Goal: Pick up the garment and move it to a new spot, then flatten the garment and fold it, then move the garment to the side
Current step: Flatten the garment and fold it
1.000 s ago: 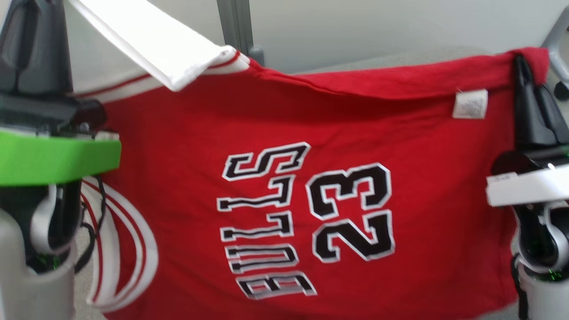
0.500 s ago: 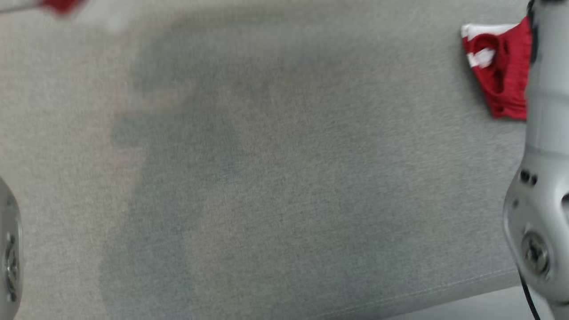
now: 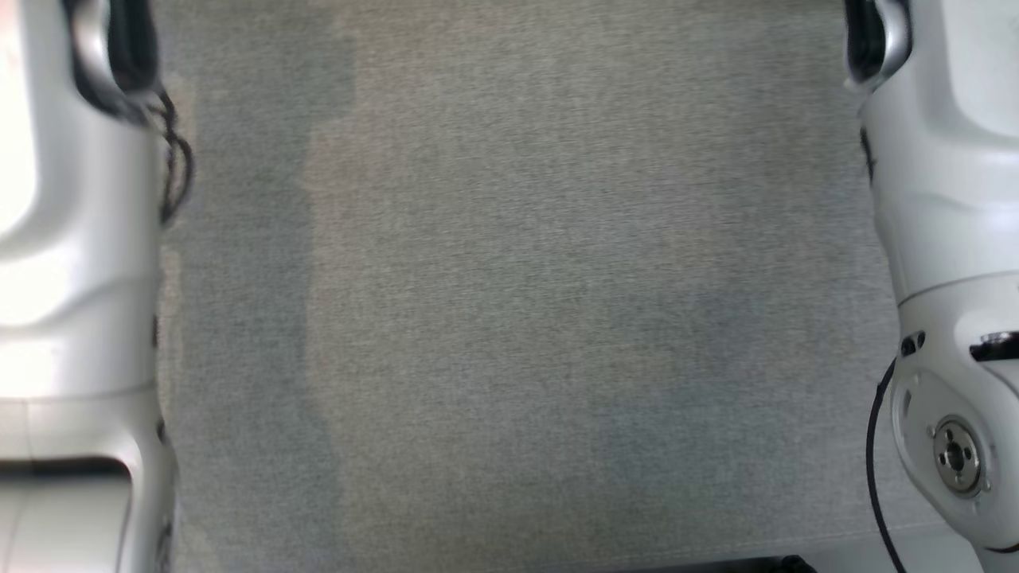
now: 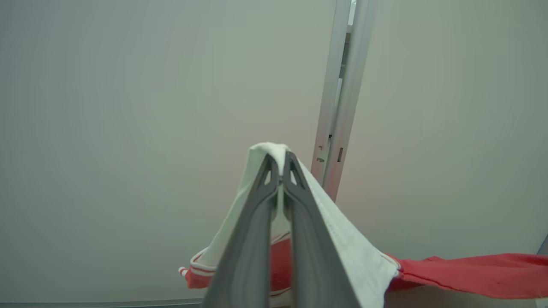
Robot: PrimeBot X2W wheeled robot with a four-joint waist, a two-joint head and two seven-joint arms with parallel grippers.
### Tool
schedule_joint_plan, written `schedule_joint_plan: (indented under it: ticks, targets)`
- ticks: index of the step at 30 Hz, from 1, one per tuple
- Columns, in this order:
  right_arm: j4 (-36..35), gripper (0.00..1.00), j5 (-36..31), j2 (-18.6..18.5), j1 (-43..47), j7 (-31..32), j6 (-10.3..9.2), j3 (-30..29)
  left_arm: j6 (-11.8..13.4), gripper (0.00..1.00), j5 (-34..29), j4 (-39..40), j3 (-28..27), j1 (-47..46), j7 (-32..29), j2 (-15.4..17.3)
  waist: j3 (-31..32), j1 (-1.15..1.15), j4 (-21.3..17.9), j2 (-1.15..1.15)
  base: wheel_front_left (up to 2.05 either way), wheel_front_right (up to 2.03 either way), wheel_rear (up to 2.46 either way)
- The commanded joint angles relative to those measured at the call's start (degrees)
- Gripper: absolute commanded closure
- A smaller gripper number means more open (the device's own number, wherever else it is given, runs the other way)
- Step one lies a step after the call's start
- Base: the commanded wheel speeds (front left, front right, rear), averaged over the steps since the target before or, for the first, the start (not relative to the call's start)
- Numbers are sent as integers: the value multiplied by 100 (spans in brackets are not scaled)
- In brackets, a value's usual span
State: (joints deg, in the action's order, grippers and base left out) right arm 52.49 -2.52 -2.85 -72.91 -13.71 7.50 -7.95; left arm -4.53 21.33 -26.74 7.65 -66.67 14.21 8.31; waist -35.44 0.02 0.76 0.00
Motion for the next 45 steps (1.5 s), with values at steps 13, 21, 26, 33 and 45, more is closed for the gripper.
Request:
schedule_joint_plan:
  ticks: [13, 21, 26, 33, 45]
  targets:
    - [-815, 100, 1162, -15, 1345, -152, -3, 242, -136, 100, 389, 1849, -501, 2636, 104, -118, 180, -2, 16, 0, 0, 0, 0]
    - [-2455, 100, 1943, -17, 3647, -153, -6, 548, -24, 100, 726, 3290, -874, 5413, 81, -394, 1507, -2, -151, 0, 0, 0, 0]
    - [-2883, 100, 2158, -18, 4627, -151, -6, 620, 26, 100, 711, 3765, -753, 6393, -212, -340, 2109, -2, -166, 0, 0, 0, 0]
    - [-3344, 100, 2443, -15, 5797, -150, -5, 693, 118, 100, 708, 4147, -654, 7342, -511, -287, 2737, -2, -175, 0, 0, 0, 0]
    - [-3796, 100, 2738, -14, 7104, -150, -5, 855, 191, 100, 829, 4423, -494, 8367, -768, -277, 3370, -2, -198, 0, 0, 0, 0]
